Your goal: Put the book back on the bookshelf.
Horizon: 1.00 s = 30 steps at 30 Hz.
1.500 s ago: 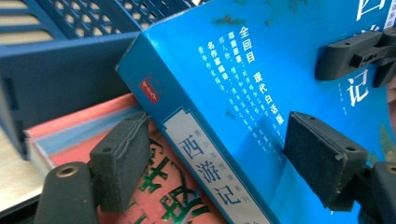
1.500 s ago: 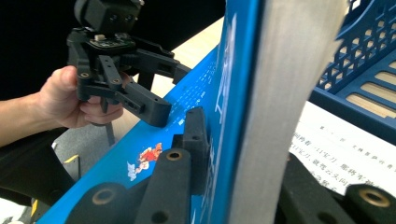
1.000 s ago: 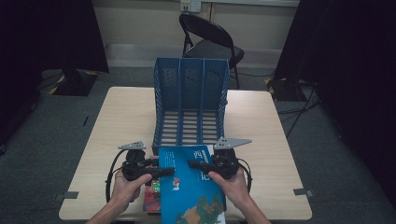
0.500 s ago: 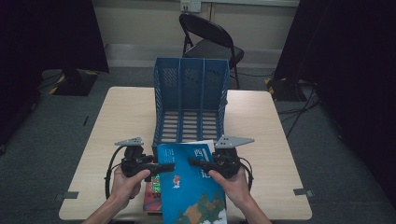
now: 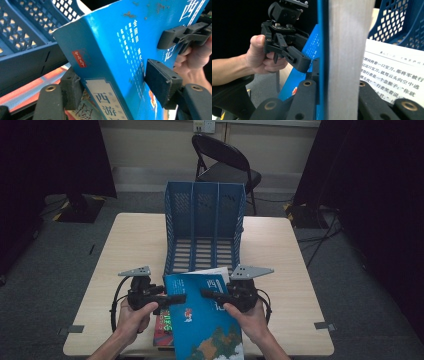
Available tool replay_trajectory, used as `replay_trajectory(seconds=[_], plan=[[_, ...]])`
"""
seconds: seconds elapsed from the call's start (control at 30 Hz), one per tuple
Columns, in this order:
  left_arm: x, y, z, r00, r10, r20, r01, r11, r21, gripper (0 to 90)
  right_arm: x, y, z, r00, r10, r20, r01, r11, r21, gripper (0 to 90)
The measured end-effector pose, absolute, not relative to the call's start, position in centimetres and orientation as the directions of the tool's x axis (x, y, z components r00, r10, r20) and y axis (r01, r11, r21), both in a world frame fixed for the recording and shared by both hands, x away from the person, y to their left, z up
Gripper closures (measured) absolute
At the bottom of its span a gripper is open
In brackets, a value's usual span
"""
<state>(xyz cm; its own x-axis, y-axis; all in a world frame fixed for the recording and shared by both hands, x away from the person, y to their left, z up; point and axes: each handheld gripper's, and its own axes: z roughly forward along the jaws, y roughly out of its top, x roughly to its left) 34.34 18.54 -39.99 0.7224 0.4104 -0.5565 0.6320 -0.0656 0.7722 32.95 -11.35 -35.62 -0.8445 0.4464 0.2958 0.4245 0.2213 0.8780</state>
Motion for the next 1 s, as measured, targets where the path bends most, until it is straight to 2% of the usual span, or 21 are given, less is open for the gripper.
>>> replay_trajectory(seconds=[0.2,0.37,0.6,0.73,0.87,1.0], plan=[[34.6,18.9,-38.5,0.743,0.381,-0.551,0.604,-0.027,0.796,39.7,32.7,-11.5,-34.2,-0.848,0.445,0.288,0.399,0.179,0.899,80.5],[34.6,18.9,-36.3,0.778,0.364,-0.512,0.554,-0.011,0.833,44.9,32.8,-11.9,-33.2,-0.861,0.424,0.282,0.371,0.142,0.918,80.5],[35.0,18.1,-35.8,0.776,0.380,-0.503,0.548,-0.015,0.836,46.7,33.2,-11.3,-32.7,-0.862,0.435,0.262,0.358,0.155,0.921,80.5],[35.1,18.3,-35.2,0.783,0.352,-0.513,0.545,0.008,0.838,52.9,33.4,-11.1,-32.4,-0.863,0.430,0.264,0.354,0.143,0.924,80.4],[35.1,18.5,-33.3,0.800,0.374,-0.469,0.499,0.018,0.867,57.0,33.4,-10.9,-31.6,-0.865,0.435,0.250,0.332,0.123,0.935,80.4],[34.5,18.4,-31.4,0.838,0.399,-0.373,0.412,-0.013,0.911,58.7,33.3,-10.7,-30.6,-0.883,0.434,0.181,0.250,0.106,0.962,80.1]])
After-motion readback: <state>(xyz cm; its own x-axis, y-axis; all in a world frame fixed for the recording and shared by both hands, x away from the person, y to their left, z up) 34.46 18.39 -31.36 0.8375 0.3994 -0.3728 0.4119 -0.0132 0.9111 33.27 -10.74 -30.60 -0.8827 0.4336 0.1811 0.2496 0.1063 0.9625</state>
